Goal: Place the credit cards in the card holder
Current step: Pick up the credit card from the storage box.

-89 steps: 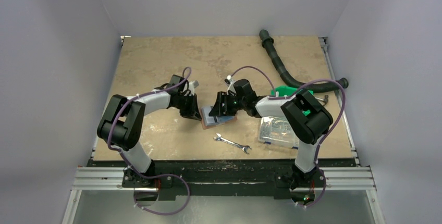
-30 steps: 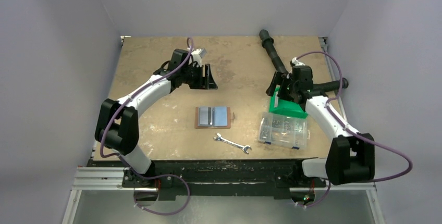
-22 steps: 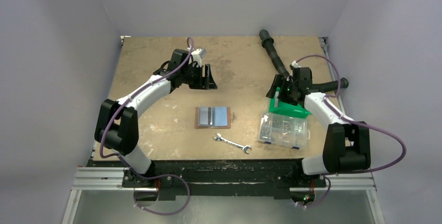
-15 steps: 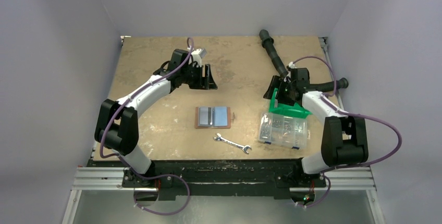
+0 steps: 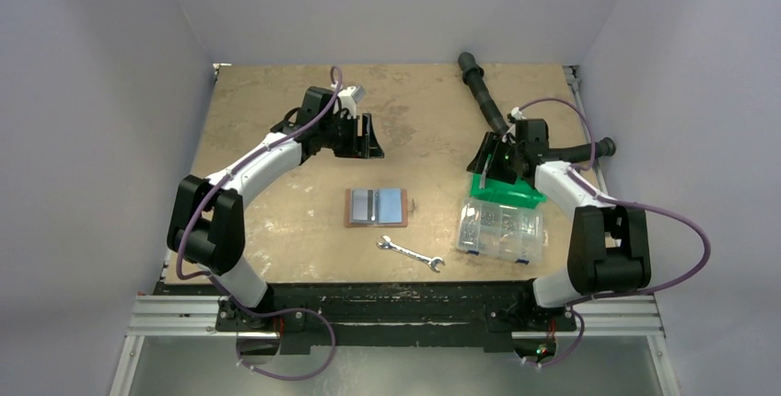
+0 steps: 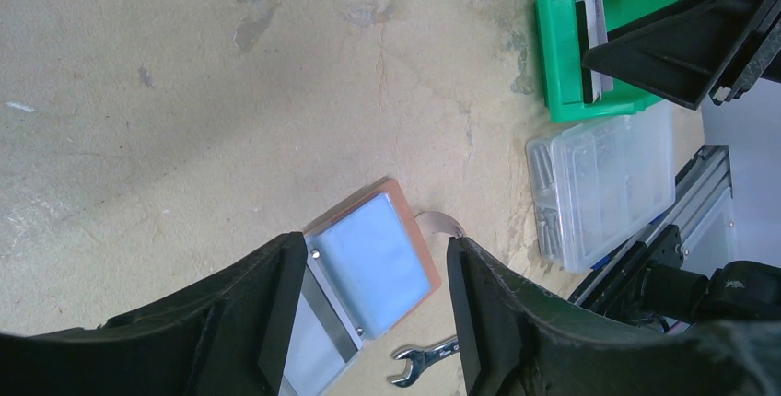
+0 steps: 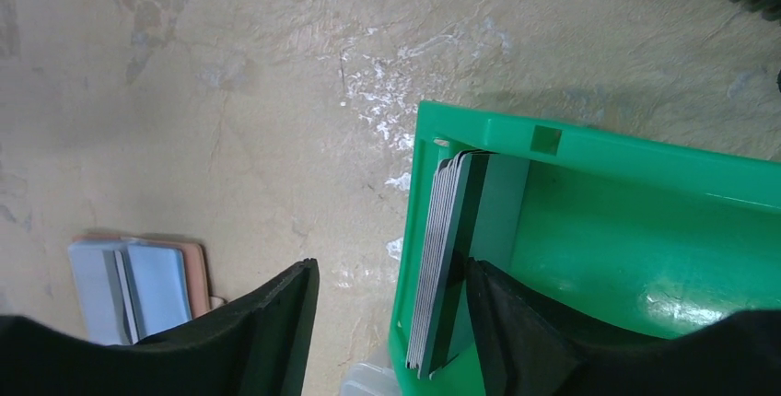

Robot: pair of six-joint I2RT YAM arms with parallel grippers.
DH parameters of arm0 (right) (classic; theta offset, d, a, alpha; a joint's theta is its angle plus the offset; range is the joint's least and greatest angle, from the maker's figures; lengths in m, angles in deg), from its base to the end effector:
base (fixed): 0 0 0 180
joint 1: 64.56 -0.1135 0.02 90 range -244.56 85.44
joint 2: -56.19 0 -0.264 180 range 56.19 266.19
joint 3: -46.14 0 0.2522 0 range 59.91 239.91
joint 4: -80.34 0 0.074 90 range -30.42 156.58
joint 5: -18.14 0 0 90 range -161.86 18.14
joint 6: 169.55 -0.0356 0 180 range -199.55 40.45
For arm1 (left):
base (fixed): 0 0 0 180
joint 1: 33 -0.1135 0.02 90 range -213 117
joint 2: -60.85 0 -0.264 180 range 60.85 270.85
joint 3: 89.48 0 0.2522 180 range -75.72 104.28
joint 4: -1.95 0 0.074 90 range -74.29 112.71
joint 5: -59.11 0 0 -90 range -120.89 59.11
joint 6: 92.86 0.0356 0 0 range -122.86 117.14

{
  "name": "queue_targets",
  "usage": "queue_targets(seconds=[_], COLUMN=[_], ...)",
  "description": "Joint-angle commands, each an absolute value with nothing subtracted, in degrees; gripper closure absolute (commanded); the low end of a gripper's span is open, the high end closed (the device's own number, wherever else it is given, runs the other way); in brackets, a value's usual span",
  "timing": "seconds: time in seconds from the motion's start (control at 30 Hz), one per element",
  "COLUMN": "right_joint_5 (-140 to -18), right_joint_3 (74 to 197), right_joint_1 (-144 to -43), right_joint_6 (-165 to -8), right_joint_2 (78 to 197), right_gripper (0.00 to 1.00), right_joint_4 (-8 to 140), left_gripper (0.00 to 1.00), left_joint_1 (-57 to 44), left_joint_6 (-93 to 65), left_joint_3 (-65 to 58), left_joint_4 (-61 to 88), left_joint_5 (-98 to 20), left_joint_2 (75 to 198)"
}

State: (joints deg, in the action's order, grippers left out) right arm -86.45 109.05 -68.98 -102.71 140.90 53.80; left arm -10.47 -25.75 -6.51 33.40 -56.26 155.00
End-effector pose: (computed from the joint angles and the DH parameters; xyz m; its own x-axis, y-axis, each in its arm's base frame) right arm 0.3003 0.0322 0.2017 -0.7798 0.3215 -0.5371 0.0709 0.8979 0.4345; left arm 0.3310 -0.1538 0.2560 -0.8242 -0.0386 -0.5649 0.3439 0.7585 -0.5535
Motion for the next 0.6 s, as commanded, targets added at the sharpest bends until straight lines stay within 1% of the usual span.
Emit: queue_targets(seconds=[0.0, 0.17, 0.57], right_joint_5=[-88.3, -88.4, -89.1], right_joint_3=[108.5, 108.0, 107.8], right_joint_1=[-68.9, -68.6, -68.3], right_joint_6=[-103.4, -103.4, -103.4], right_joint_2=[138.6, 138.5, 137.9], right_gripper=[0.37, 0.51, 0.74], right_joint_4=[55.5, 55.6, 55.7], left_gripper=[0.38, 0.38, 0.38], left_joint_1=[-10.4, -10.4, -10.4], left_joint_6=[-24.5, -24.6, -24.7], left_joint_3=[-6.5, -6.6, -6.7], left_joint_4=[32.5, 32.4, 32.2], left_joint_5=[-57.3, -57.4, -57.8], left_joint_2=[153.6, 153.7, 153.9])
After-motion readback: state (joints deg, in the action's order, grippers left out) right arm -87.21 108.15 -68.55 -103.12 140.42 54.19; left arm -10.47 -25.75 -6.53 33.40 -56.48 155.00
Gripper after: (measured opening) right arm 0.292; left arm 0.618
